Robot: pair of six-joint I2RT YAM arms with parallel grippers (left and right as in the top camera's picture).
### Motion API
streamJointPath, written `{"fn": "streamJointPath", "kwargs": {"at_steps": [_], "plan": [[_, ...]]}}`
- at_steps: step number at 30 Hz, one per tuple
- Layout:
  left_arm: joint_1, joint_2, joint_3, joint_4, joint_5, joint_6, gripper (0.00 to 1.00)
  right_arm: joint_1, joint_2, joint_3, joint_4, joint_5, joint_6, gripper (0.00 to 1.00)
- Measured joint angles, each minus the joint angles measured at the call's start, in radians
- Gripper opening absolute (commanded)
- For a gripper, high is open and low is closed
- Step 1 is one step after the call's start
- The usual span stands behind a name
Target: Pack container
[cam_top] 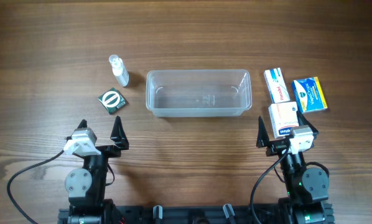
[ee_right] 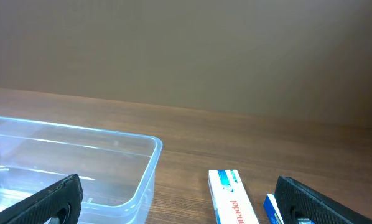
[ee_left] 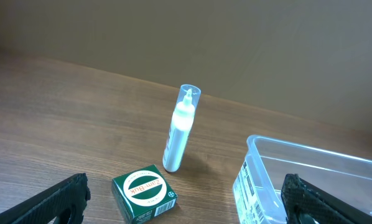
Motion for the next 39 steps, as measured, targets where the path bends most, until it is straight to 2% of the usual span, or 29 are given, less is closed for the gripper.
{"fn": "streamJointPath", "kwargs": {"at_steps": [16, 21, 24, 28, 33, 37, 39], "plan": [[0.0, 0.0, 0.0, 0.0, 0.01, -0.001, 1.0, 0.0, 0.0, 0.0, 0.0, 0.0, 0.0, 1.0], [0.0, 0.0, 0.0, 0.01, 0.05, -0.017, 1.0, 0.0, 0.0, 0.0, 0.0, 0.0, 0.0, 1.0], [0.0, 0.0, -0.001, 0.034, 0.129, -0.023, 1.0, 0.0, 0.0, 0.0, 0.0, 0.0, 0.0, 1.0], [0.0, 0.001, 0.016, -0.008, 0.18, -0.043, 1.0, 0.0, 0.0, 0.0, 0.0, 0.0, 0.0, 1.0], [0.0, 0.113, 0.224, -0.157, 0.201, -0.066, 1.0, 0.0, 0.0, 0.0, 0.0, 0.0, 0.0, 1.0], [0.0, 0.393, 0.525, -0.31, 0.189, -0.071, 1.0, 0.0, 0.002, 0.0, 0.002, 0.0, 0.0, 1.0], [-0.001, 0.546, 0.688, -0.45, 0.186, -0.073, 1.0, 0.0, 0.002, 0.0, 0.0, 0.0, 0.0, 1.0]]}}
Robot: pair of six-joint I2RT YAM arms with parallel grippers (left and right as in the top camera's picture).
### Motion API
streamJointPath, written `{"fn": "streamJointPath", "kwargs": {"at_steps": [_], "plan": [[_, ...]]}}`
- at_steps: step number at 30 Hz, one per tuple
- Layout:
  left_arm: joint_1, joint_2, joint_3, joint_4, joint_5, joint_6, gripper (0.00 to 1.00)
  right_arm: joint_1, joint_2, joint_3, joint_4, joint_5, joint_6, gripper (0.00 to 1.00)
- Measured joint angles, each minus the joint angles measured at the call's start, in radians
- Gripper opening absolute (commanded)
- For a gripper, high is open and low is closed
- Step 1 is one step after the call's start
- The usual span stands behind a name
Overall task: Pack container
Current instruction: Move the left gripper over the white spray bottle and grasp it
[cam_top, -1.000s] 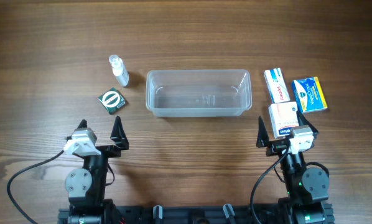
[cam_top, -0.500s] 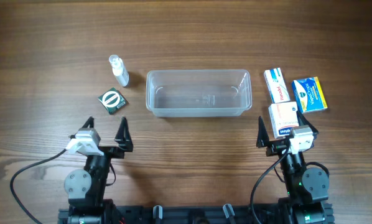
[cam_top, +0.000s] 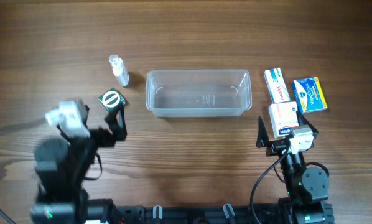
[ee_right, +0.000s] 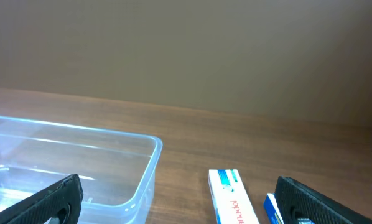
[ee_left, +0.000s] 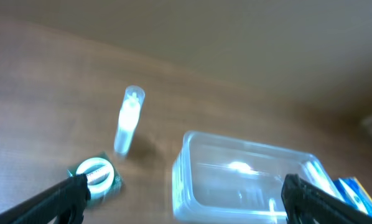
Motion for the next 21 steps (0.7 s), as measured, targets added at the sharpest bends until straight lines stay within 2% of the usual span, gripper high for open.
{"fn": "streamJointPath", "kwargs": {"at_steps": [4, 7, 16, 21], "plan": [[0.0, 0.317, 0.322, -0.183, -0.008, 0.0, 1.0, 0.0, 0.0, 0.0, 0.0, 0.0, 0.0, 1.0], [0.0, 0.455, 0.421, -0.232, -0.008, 0.0, 1.0, 0.0, 0.0, 0.0, 0.0, 0.0, 0.0, 1.0], [0.0, 0.713, 0.438, -0.311, -0.033, -0.001, 1.0, 0.0, 0.0, 0.0, 0.0, 0.0, 0.0, 1.0], [0.0, 0.826, 0.439, -0.375, -0.15, -0.1, 1.0, 0.0, 0.0, 0.0, 0.0, 0.0, 0.0, 1.0]]}}
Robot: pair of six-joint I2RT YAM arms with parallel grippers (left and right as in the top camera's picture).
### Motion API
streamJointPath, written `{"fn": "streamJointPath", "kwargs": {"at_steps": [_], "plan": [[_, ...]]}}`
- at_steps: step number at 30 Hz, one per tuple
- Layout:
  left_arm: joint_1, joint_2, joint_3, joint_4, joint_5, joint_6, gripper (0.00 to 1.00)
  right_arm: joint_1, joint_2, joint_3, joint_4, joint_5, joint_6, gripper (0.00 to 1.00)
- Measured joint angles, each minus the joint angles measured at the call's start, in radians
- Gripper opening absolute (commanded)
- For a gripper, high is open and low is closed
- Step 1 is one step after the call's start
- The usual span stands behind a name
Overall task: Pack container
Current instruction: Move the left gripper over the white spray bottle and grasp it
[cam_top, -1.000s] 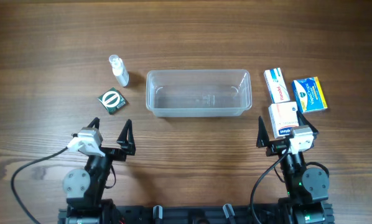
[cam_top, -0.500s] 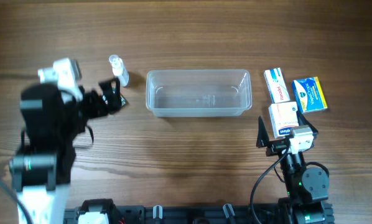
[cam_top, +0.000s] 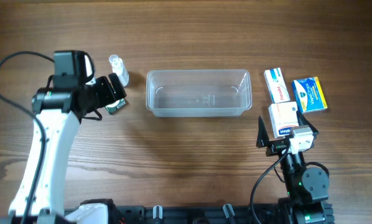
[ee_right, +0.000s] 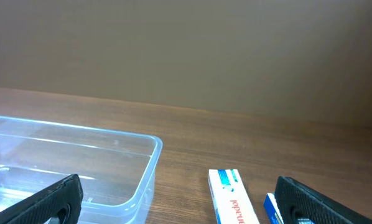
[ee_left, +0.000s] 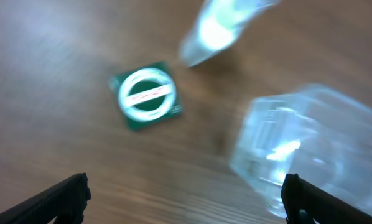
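Note:
A clear plastic container lies empty at the table's middle. Left of it stand a small clear bottle and a green box with a white ring. My left gripper hangs open over that green box, the bottle just beyond it, all blurred in the wrist view. Right of the container lie a white-and-red box, a blue-and-yellow box and another white-and-red box. My right gripper rests open near the front edge, empty.
The left arm's cable loops over the table's left side. The container's corner shows at the right of the left wrist view. In the right wrist view the container lies left and the white box between the fingers.
My left arm has moved away from the front edge toward the back left, and its open gripper now hangs over the green box. The right arm has not moved.
Both grippers first rested open near the front edge, with the container empty. Then the left arm was up and leaning toward the green box. Now its gripper is over that box beside the bottle. No object has shifted.

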Motion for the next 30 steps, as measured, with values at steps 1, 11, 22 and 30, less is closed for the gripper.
{"fn": "streamJointPath", "kwargs": {"at_steps": [1, 11, 22, 30], "plan": [[0.0, 0.027, 0.0, -0.007, -0.021, -0.027, 1.0, 0.0, 0.0, 0.0, 0.0, 0.0, 0.0, 1.0], [0.0, 0.249, 0.0, 0.072, -0.095, -0.123, 1.0, 0.0, 0.0, 0.0, 0.0, 0.0, 0.0, 1.0], [0.0, 0.3, -0.002, 0.146, -0.098, -0.137, 1.0, 0.0, 0.0, 0.0, 0.0, 0.0, 0.0, 1.0], [0.0, 0.286, -0.008, 0.169, -0.097, -0.129, 1.0, 0.0, 0.0, 0.0, 0.0, 0.0, 0.0, 1.0]]}}
